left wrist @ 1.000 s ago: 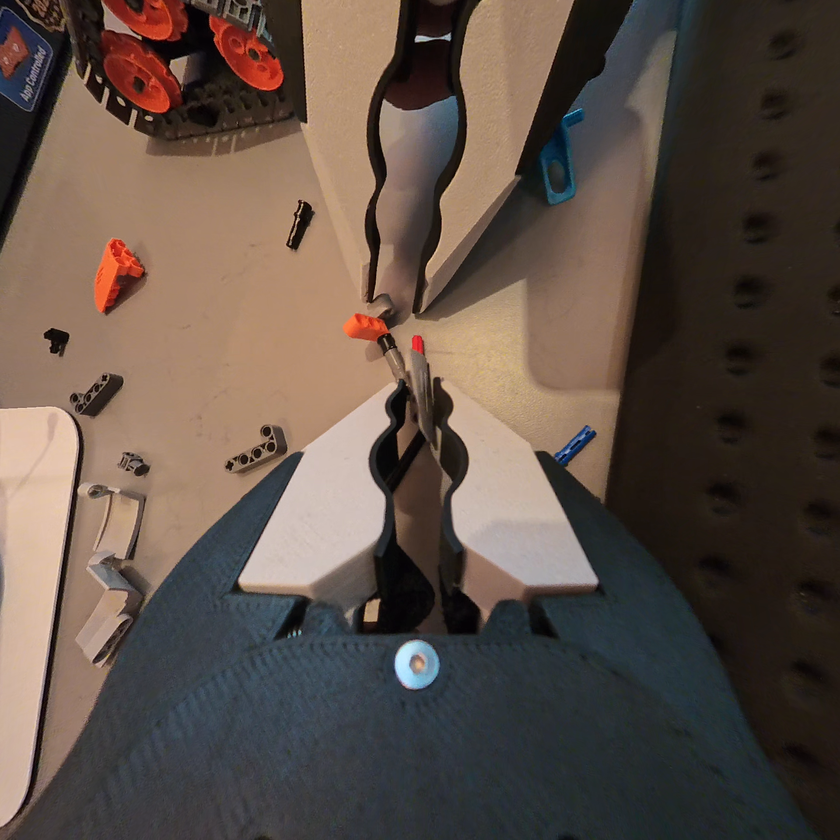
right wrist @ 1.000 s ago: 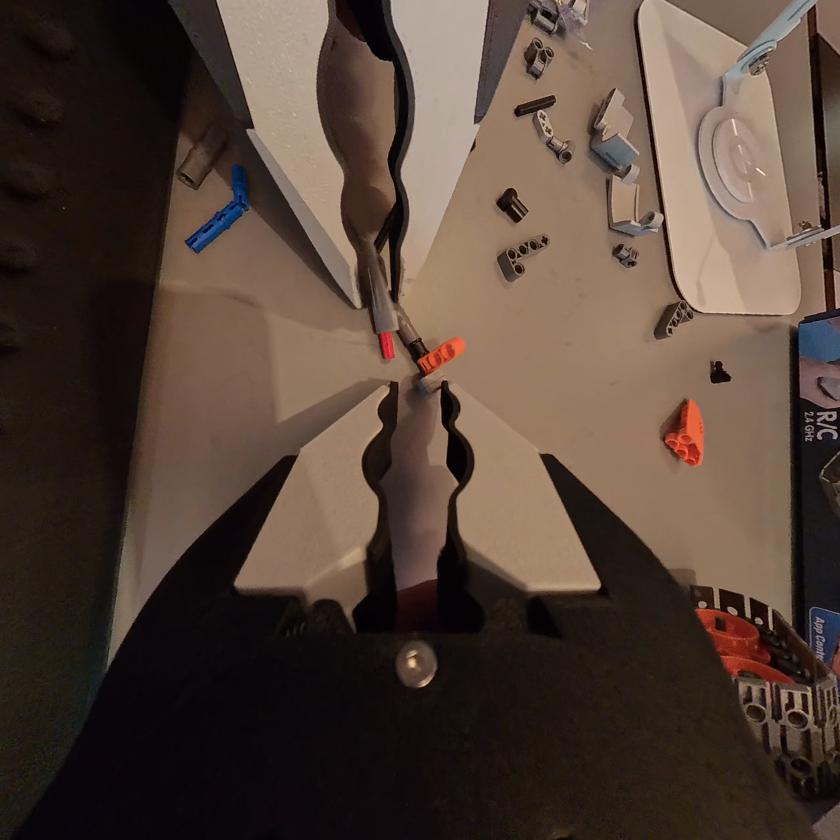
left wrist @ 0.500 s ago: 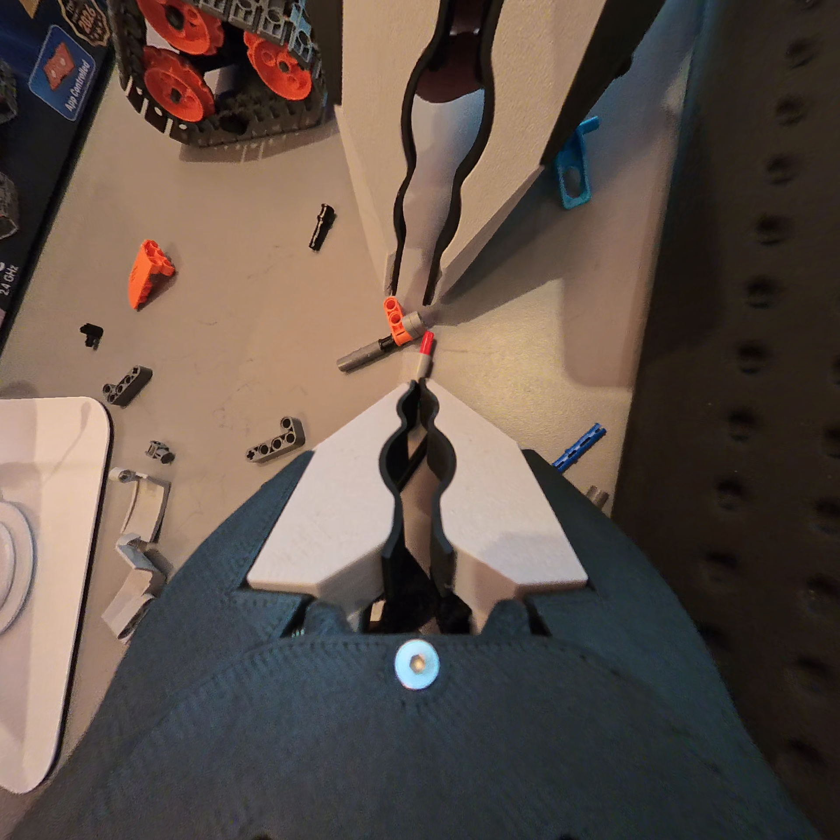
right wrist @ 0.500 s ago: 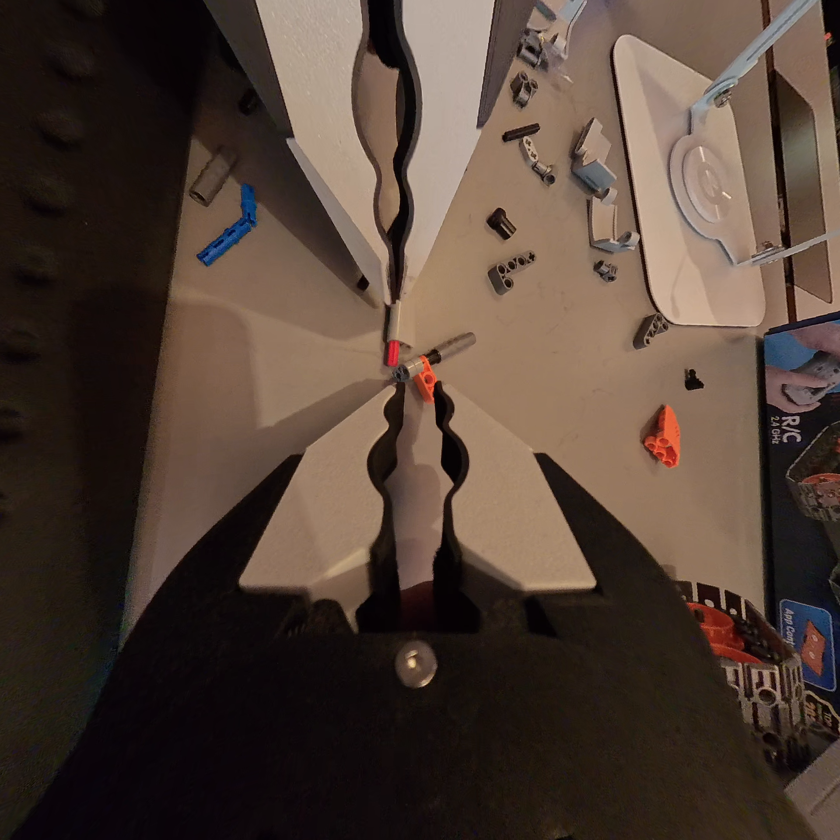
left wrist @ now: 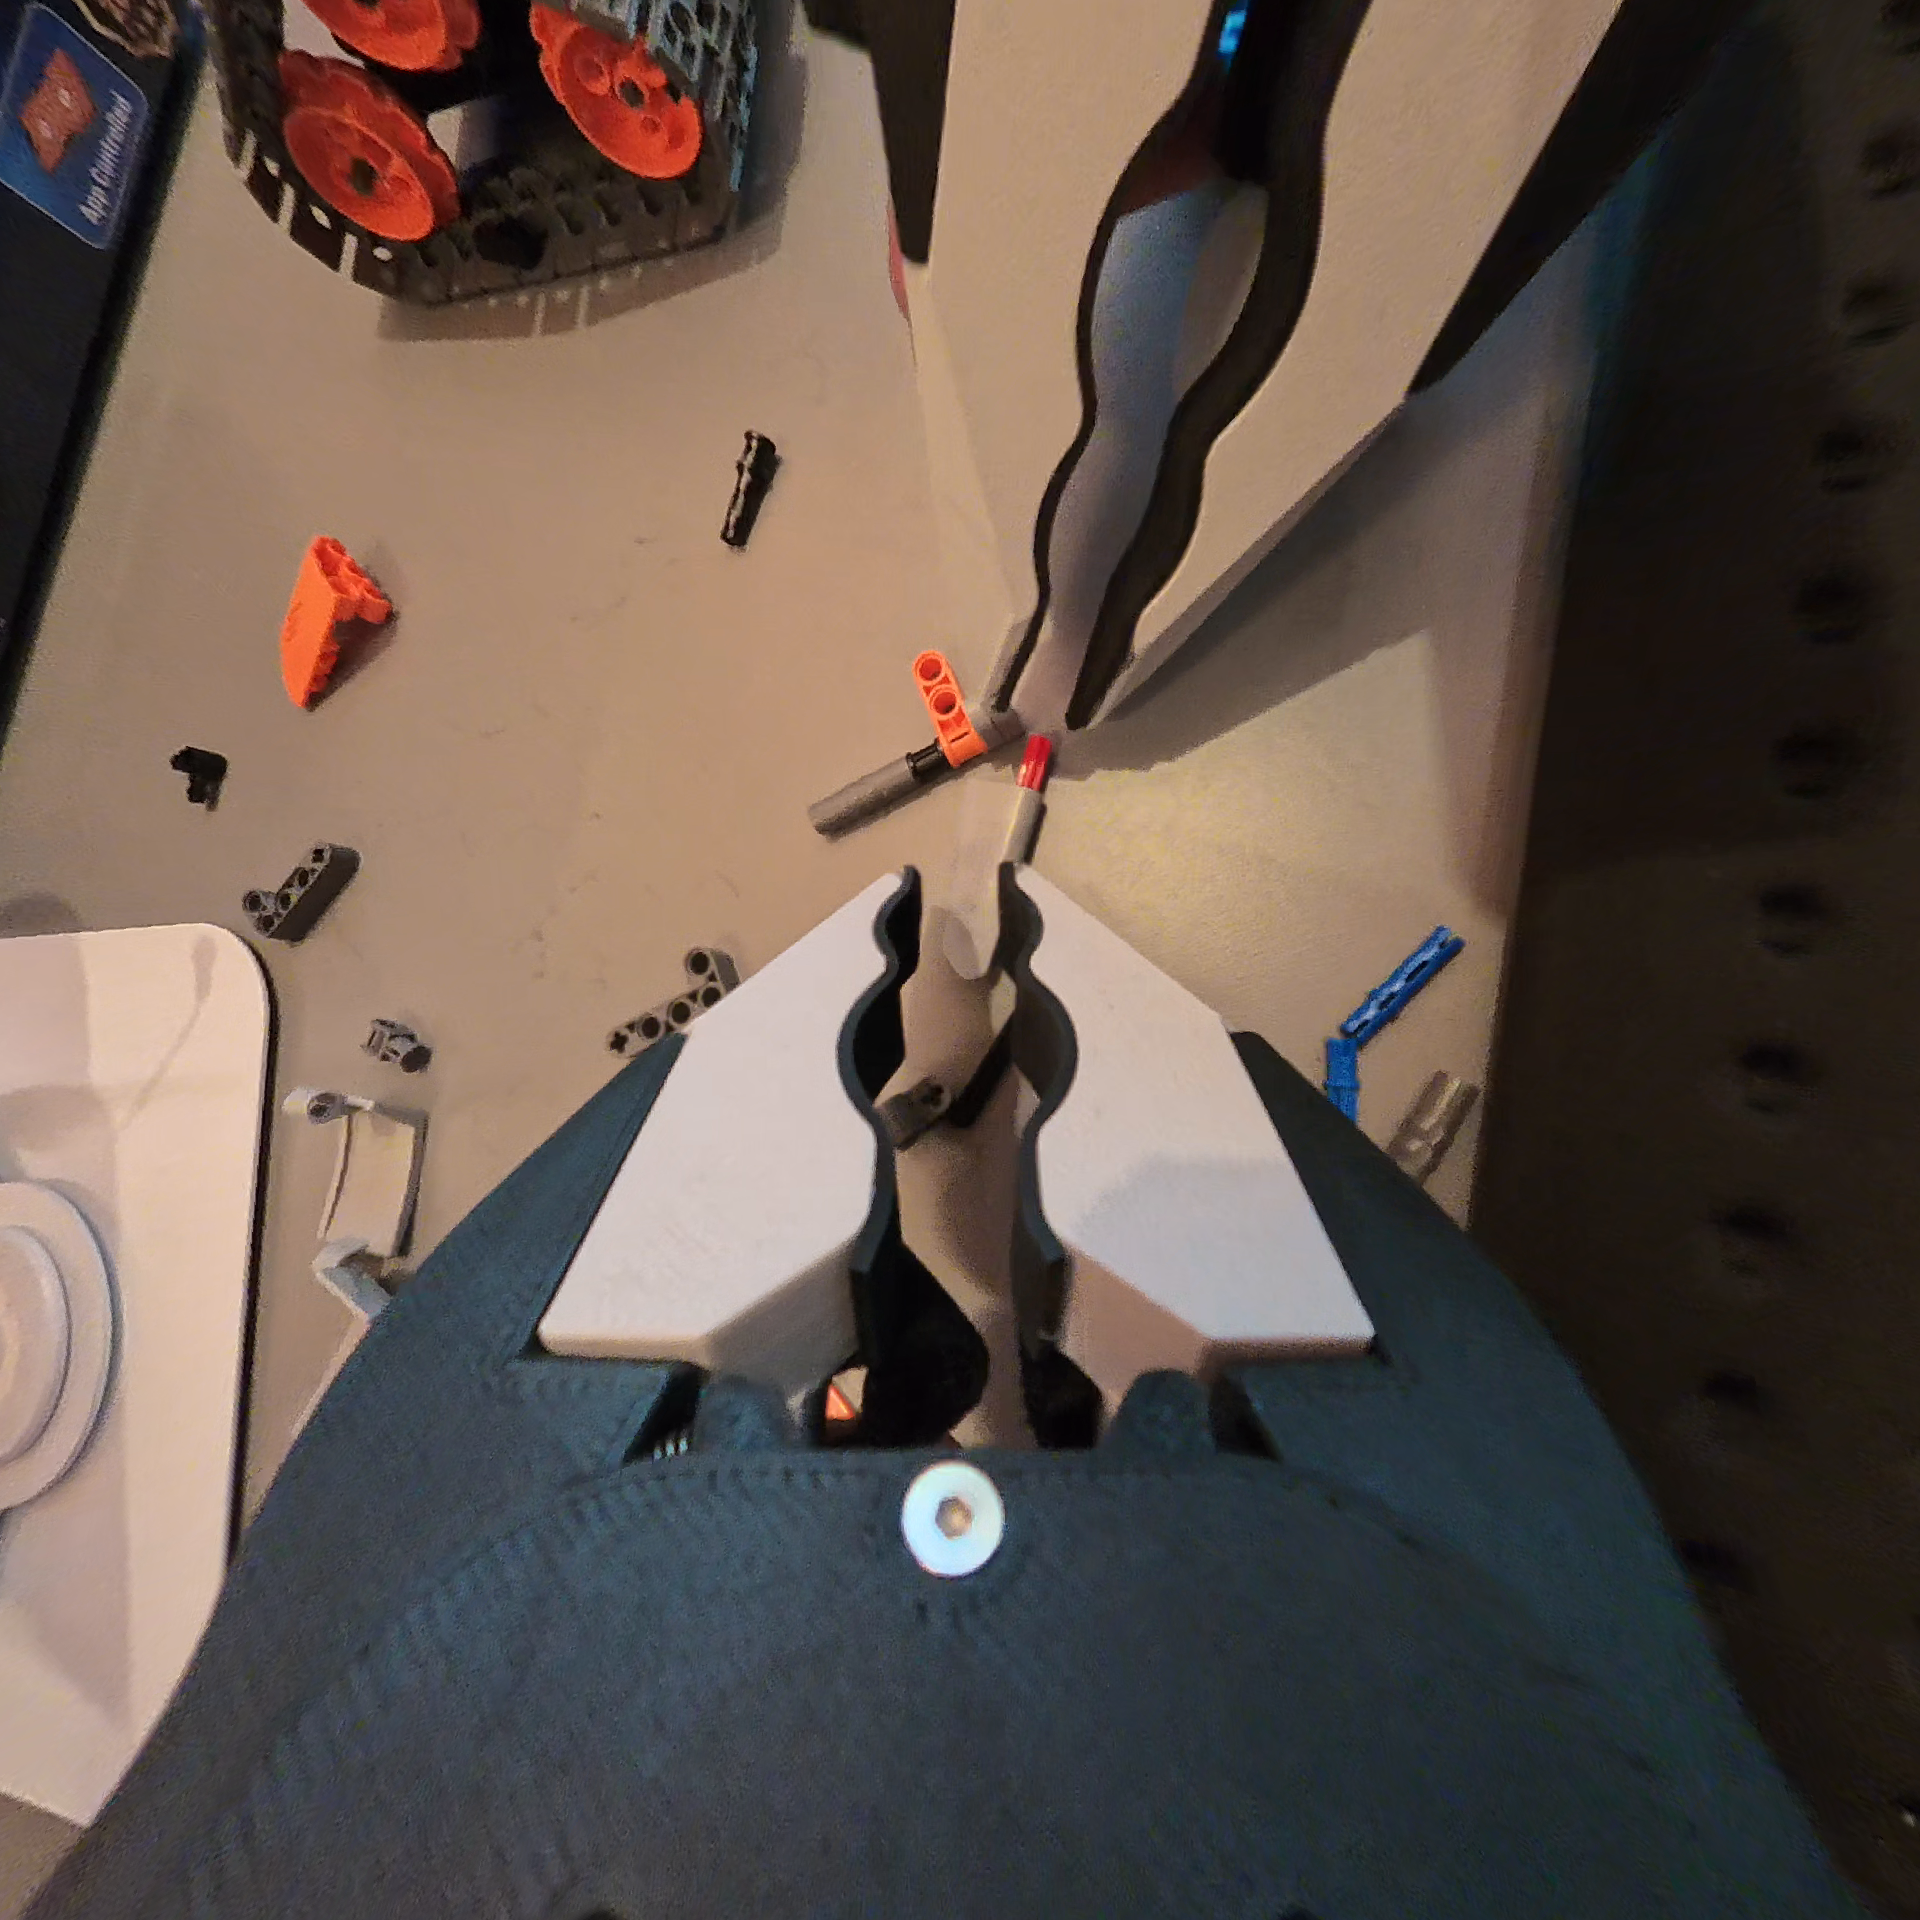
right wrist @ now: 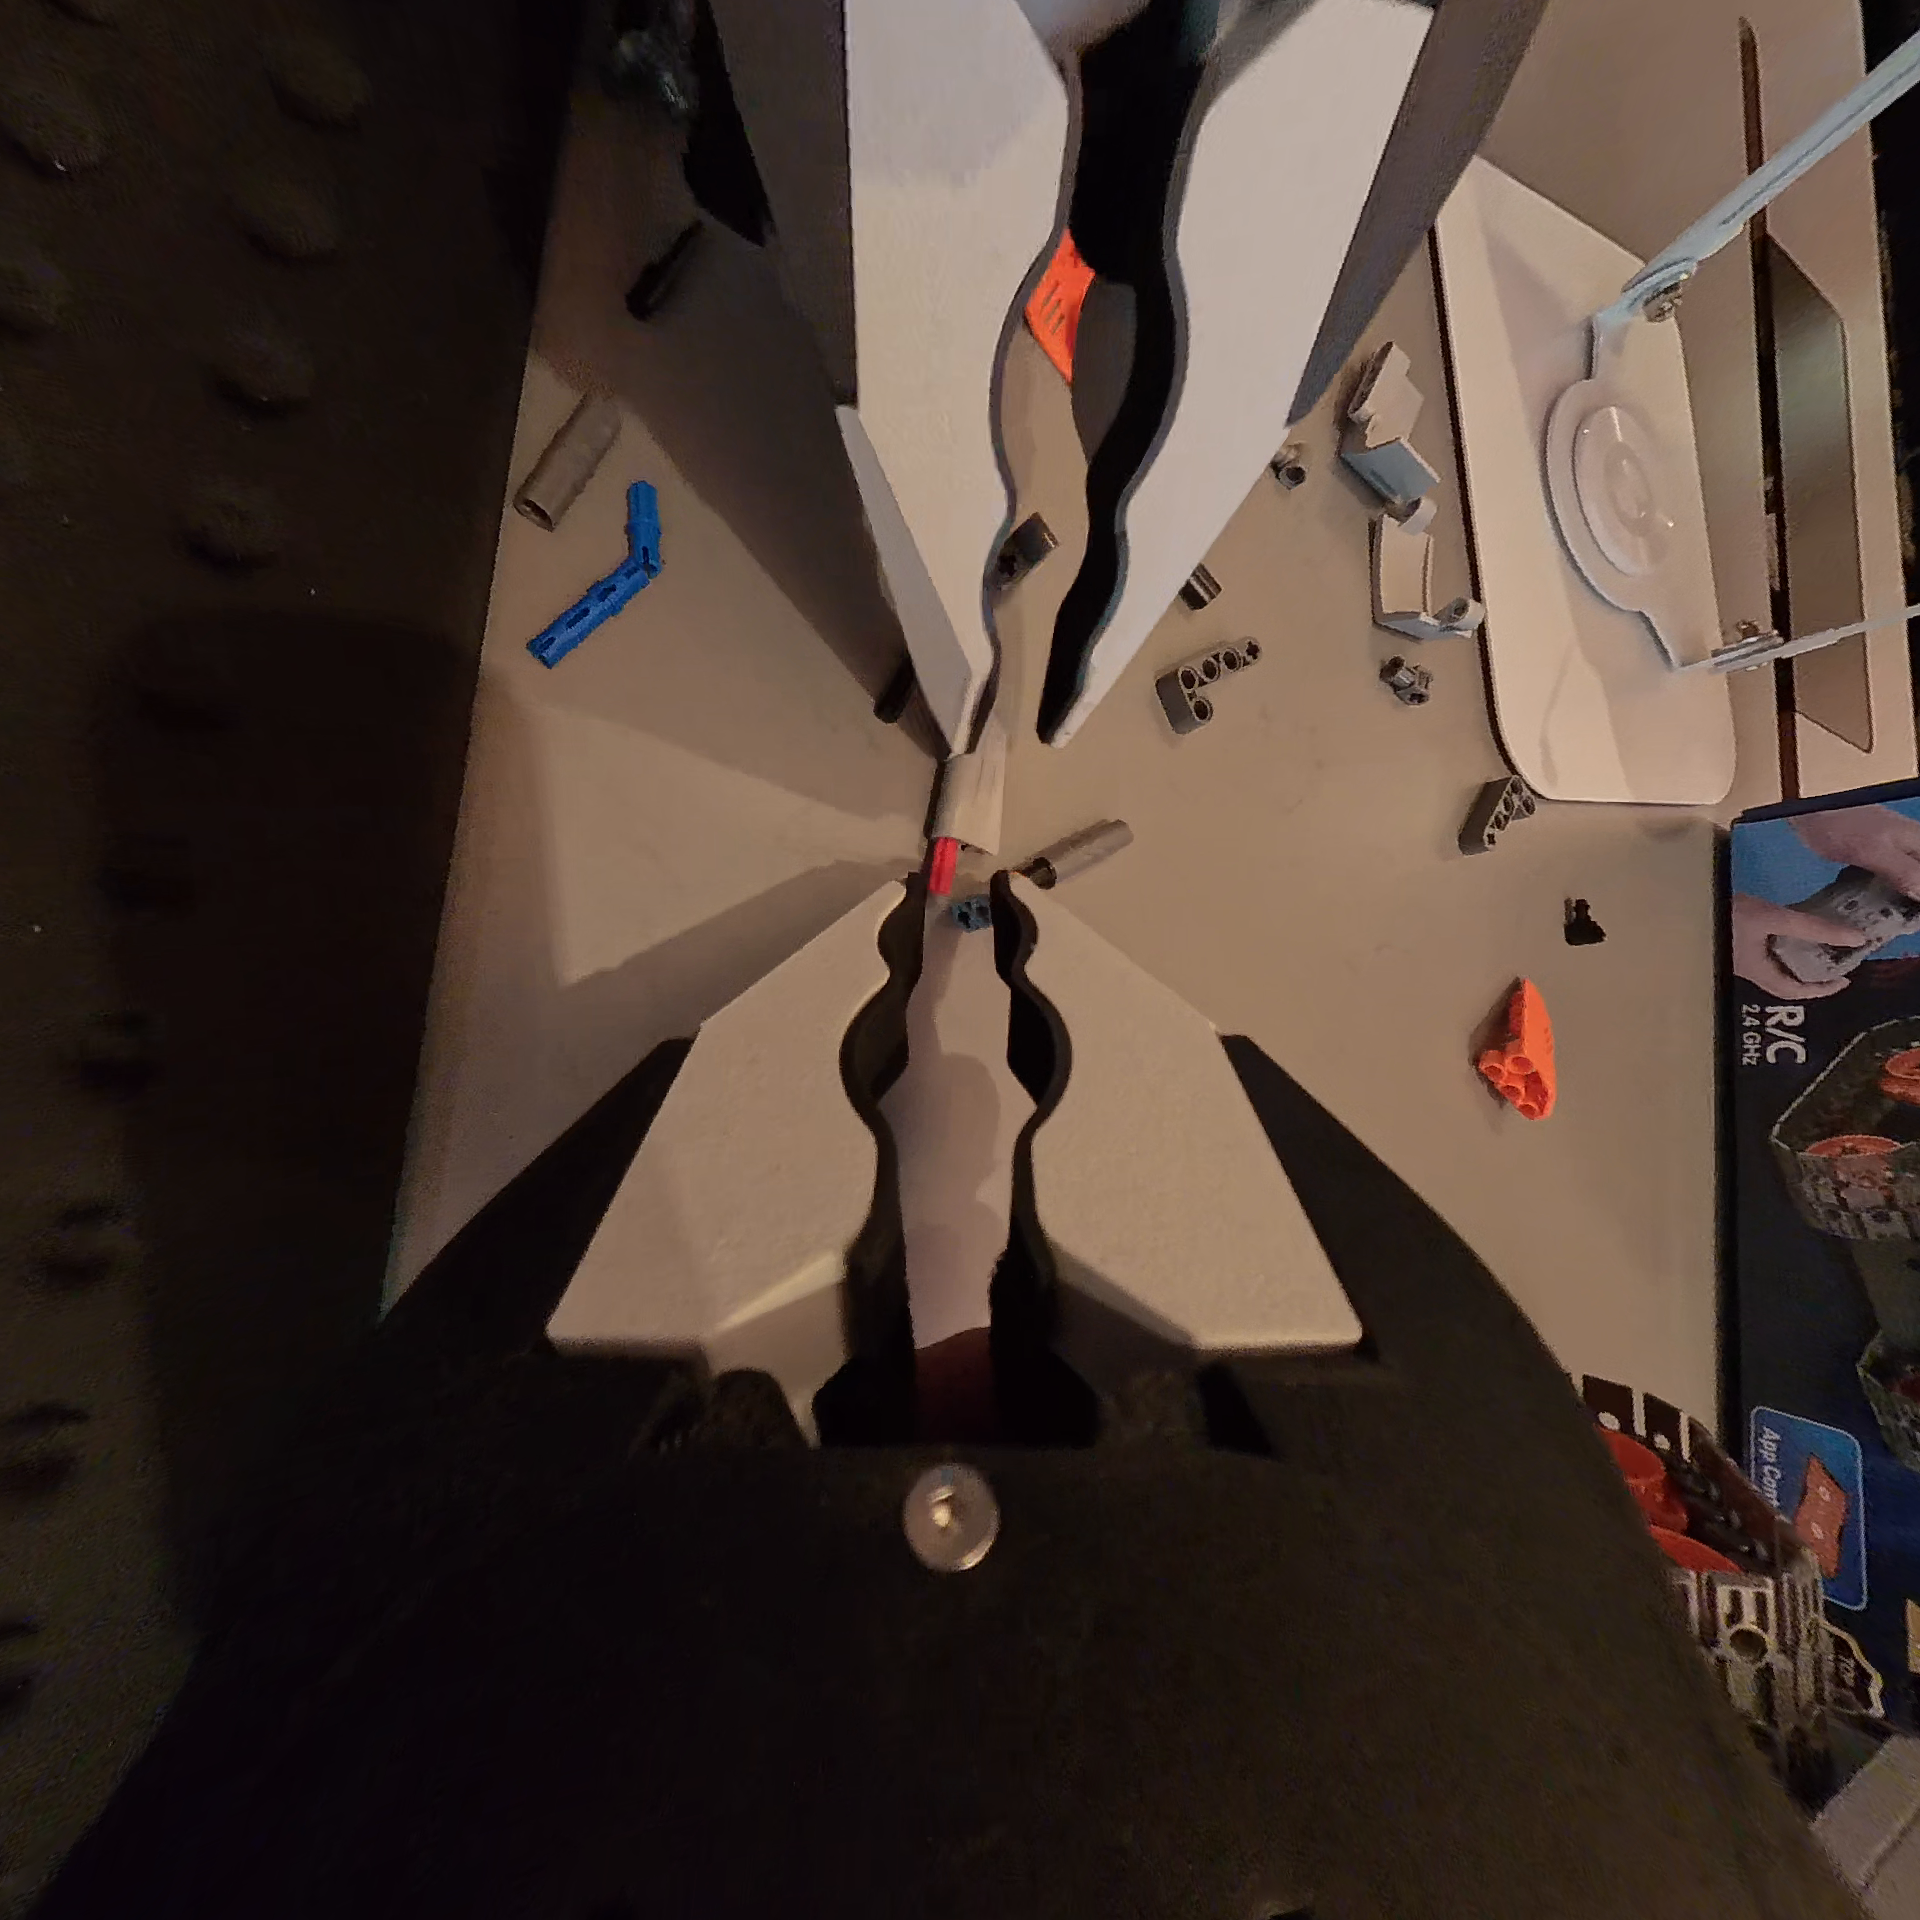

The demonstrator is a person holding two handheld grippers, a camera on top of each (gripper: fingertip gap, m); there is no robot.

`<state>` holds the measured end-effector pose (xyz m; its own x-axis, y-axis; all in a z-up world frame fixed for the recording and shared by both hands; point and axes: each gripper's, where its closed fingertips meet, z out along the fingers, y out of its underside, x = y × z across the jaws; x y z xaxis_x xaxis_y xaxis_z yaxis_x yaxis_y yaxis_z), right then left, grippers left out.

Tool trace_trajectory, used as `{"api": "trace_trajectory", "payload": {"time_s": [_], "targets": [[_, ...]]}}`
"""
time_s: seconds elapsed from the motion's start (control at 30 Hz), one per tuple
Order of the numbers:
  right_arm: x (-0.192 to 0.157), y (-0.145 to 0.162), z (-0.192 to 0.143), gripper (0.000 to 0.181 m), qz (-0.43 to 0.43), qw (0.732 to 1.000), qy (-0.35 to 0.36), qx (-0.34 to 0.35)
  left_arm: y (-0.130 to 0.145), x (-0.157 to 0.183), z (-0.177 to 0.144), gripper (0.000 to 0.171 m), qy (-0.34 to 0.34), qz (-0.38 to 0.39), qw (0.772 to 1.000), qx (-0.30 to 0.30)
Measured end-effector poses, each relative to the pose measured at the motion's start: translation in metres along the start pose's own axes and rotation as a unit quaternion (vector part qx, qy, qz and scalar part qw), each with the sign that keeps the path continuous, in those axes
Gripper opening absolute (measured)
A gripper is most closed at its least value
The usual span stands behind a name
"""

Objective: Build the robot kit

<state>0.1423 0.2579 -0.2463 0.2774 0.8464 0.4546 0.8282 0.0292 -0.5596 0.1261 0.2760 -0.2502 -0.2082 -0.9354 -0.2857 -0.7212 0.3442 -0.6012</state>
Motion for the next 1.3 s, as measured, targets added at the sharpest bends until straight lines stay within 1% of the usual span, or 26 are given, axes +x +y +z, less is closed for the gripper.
{"api": "trace_trajectory", "payload": {"time_s": [0.17, 0.27, 0.37, 0.4, 0.43, 0.5, 0.6, 0.8, 0.9, 1.0, 1.07, 1.17, 1.27, 1.3], "targets": [[0.005, 0.002, -0.003, 0.011, 0.01, 1.0, 0.007, -0.001, -0.001, 0.005, 0.005, 0.01, 0.051, -0.025, 0.998, 0.003], [0.004, 0.005, -0.001, 0.011, 0.009, 1.0, 0.002, -0.006, -0.002, 0.006, 0.006, 0.011, 0.057, -0.027, 0.998, 0.003], [0.002, 0.006, 0.0, 0.009, 0.003, 1.0, 0.002, -0.008, -0.003, 0.007, 0.006, 0.01, 0.053, -0.021, 0.998, 0.006], [0.002, 0.005, 0.0, 0.009, 0.0, 1.0, 0.002, -0.006, -0.003, 0.007, 0.005, 0.006, 0.049, -0.014, 0.999, 0.007], [0.001, 0.004, 0.0, 0.008, -0.004, 1.0, 0.002, -0.004, -0.003, 0.008, 0.004, 0.002, 0.046, -0.007, 0.999, 0.009], [0.0, 0.003, 0.001, 0.007, -0.013, 1.0, 0.005, -0.003, -0.003, 0.008, 0.004, 0.0, 0.027, 0.024, 0.999, 0.011], [-0.001, 0.003, 0.001, 0.007, -0.023, 1.0, 0.009, -0.006, -0.001, 0.009, 0.002, 0.0, 0.008, 0.058, 0.998, 0.008], [-0.004, 0.002, 0.003, 0.006, -0.039, 0.999, 0.008, -0.012, 0.005, 0.011, -0.003, 0.0, 0.01, 0.071, 0.997, 0.001], [-0.003, 0.009, 0.007, 0.0, -0.071, 0.996, 0.025, -0.038, 0.007, 0.013, -0.006, 0.0, 0.003, 0.089, 0.996, -0.002], [-0.005, 0.009, 0.005, 0.0, -0.066, 0.997, 0.018, -0.037, 0.008, 0.013, -0.008, 0.0, 0.001, 0.096, 0.995, -0.002], [-0.003, 0.008, 0.001, 0.0, -0.052, 0.998, 0.016, -0.031, 0.006, 0.011, -0.011, 0.0, 0.003, 0.088, 0.996, 0.01], [0.002, 0.004, -0.006, 0.005, -0.01, 1.0, 0.007, -0.013, 0.001, 0.004, -0.015, 0.008, 0.011, 0.058, 0.998, 0.027], [0.002, 0.004, -0.005, 0.005, 0.004, 1.0, 0.0, -0.006, 0.002, 0.006, -0.009, 0.016, 0.054, 0.024, 0.998, 0.015], [0.001, 0.005, -0.004, 0.005, 0.004, 1.0, -0.002, -0.007, 0.002, 0.007, -0.007, 0.017, 0.066, 0.014, 0.998, 0.011]]}}
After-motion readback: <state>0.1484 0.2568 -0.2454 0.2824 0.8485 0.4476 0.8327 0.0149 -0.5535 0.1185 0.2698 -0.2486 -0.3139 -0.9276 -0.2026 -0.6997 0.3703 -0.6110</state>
